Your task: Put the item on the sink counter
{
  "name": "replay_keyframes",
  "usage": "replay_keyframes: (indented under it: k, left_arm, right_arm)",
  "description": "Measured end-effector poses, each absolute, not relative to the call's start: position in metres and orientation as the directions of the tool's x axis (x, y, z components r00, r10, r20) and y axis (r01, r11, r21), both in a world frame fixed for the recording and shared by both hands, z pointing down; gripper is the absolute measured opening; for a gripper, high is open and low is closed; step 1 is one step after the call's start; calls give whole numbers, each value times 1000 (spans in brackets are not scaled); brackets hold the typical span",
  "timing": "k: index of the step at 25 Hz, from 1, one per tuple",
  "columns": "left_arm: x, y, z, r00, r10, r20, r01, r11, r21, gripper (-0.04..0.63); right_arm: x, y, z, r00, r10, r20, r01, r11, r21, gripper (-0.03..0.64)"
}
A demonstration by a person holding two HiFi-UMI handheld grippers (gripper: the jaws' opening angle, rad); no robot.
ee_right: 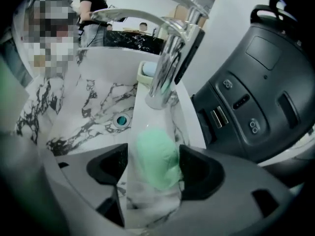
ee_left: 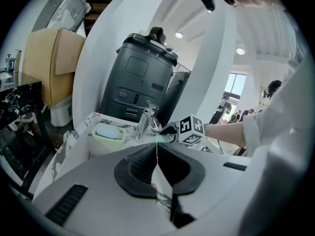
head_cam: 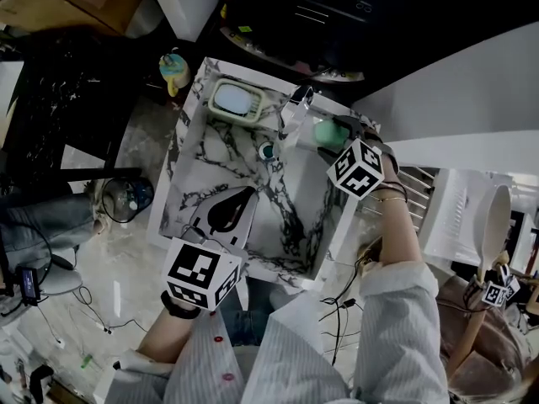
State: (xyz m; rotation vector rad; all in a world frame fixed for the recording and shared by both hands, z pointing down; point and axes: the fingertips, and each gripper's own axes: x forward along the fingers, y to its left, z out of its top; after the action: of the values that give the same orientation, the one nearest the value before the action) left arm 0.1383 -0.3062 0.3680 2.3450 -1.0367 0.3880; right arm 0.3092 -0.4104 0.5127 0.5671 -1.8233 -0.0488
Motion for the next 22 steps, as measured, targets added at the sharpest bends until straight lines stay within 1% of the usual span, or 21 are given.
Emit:
replay_keyframes:
  k: [2, 4, 10, 14, 18, 22]
  left_arm:
    - [137, -306, 369, 662, -591, 461, -748, -554, 365, 18]
    - [138, -305, 369, 665, -588, 460, -746, -557, 366, 18]
    - [138, -305, 366, 671, -587, 453, -741, -563, 367, 18]
    - [138, -302, 366, 670, -587, 454, -741, -561, 369, 18]
    - [136, -298, 366, 673, -590, 447, -740, -553, 383, 18]
    - [131, -296, 361, 669, -600, 438, -743, -549, 383, 18]
  right_arm:
    - [311, -408, 519, -184, -401, 898, -302, 892, 337, 324]
    - [313, -406, 523, -157, -393, 906, -289, 895, 338, 324]
    - [314, -407, 524, -132, -391, 911, -351, 878, 325, 319]
    - [314, -404, 521, -135, -407, 904, -391, 860, 329, 276]
    - [313, -398, 520, -120, -393, 911, -431, 848, 309, 213]
    - [310, -395, 515, -172, -354, 919, -543, 813, 211, 181]
